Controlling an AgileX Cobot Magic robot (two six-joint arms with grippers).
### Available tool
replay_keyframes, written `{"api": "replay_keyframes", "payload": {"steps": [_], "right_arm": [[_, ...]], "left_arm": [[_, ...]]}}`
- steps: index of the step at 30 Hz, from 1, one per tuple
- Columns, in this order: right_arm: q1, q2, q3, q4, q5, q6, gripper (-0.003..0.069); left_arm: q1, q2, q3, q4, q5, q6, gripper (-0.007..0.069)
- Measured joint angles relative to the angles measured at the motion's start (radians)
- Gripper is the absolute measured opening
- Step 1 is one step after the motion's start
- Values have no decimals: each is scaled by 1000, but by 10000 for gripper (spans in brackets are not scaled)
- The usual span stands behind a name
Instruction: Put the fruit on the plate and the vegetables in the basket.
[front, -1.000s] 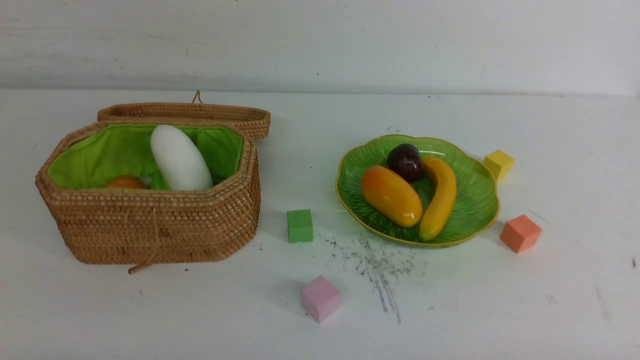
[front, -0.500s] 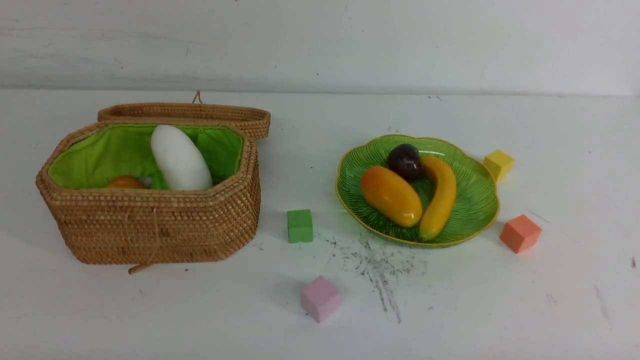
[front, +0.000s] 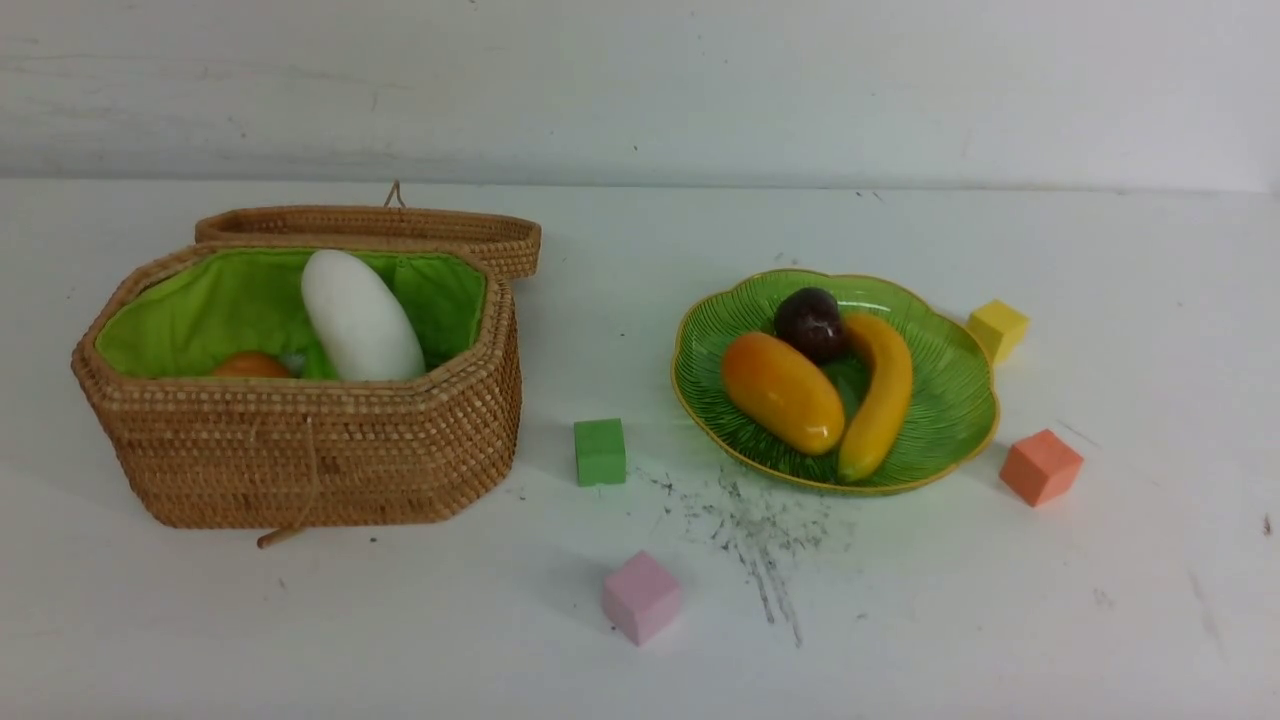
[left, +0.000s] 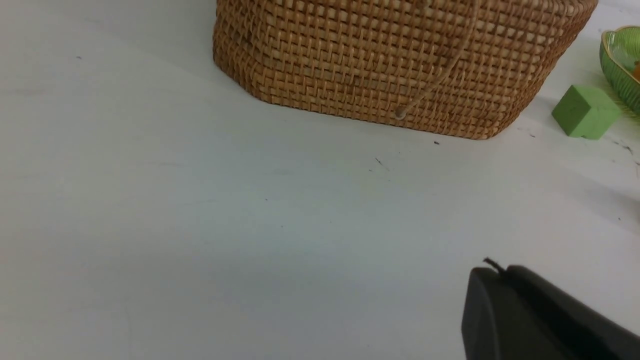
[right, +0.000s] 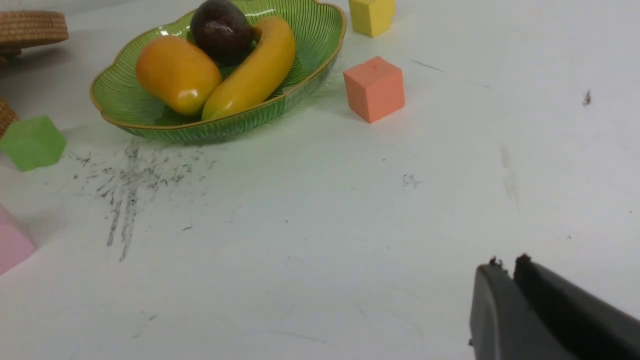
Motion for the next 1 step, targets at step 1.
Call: {"api": "replay_keyframes", "payload": {"steps": [1], "right_arm": [[0, 0, 0, 0, 0, 0, 55]], "left_arm": [[0, 0, 0, 0, 0, 0, -13]]}}
